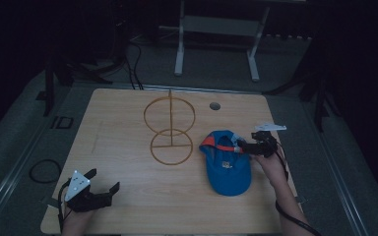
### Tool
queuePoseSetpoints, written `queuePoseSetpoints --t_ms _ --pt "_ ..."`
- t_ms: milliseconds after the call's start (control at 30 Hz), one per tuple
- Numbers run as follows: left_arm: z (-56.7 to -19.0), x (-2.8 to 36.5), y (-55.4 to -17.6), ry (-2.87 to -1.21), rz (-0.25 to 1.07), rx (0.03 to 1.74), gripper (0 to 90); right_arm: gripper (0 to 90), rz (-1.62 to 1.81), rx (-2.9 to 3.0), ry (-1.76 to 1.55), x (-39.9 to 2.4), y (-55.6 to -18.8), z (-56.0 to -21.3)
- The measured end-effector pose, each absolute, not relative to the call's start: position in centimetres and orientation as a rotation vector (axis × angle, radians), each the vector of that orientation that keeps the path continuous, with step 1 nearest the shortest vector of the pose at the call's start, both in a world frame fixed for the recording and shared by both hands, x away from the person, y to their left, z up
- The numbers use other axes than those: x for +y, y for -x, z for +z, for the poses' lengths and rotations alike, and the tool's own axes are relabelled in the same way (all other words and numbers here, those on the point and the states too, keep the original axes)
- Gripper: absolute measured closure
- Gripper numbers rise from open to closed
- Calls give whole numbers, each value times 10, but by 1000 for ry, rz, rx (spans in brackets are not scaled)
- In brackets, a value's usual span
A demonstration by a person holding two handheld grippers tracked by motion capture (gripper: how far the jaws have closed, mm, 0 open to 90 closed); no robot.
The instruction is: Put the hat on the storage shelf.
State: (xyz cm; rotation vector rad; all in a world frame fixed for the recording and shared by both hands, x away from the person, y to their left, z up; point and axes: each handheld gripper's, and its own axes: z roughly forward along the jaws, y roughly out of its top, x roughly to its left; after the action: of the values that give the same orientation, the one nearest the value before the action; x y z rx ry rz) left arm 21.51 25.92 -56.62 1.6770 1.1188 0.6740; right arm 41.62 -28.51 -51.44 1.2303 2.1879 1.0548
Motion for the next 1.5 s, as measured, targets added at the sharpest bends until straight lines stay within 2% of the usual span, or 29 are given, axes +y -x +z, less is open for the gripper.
queuePoseSetpoints --t_ms 433,567,633,833,867,900,933,967,1200,1500 --pt "-567 257 -216 -1702 659 1108 18 301 879 2242 -1246 -258 -445 -545" --pt "-568 257 -216 -1706 646 1102 18 410 827 2274 -1202 -251 -445 -551" --pt "-568 256 -216 -1709 650 1101 18 429 814 2280 -1196 -250 -445 -552" --pt "-568 255 -216 -1718 645 1098 18 627 852 2286 -1175 -248 -442 -556" --pt "-568 255 -216 -1718 643 1096 18 627 852 2286 -1175 -248 -442 -556" --pt "-568 255 -216 -1719 645 1096 18 662 855 2291 -1167 -247 -441 -556" --pt "-568 255 -216 -1719 649 1097 18 749 856 2306 -1143 -245 -439 -556" --pt "-568 255 -216 -1719 649 1097 18 771 853 2313 -1135 -244 -439 -556" --pt "-568 254 -216 -1723 657 1102 18 835 867 2300 -1146 -242 -436 -557" --pt "-567 253 -216 -1726 658 1103 18 847 926 2228 -1184 -249 -427 -542"
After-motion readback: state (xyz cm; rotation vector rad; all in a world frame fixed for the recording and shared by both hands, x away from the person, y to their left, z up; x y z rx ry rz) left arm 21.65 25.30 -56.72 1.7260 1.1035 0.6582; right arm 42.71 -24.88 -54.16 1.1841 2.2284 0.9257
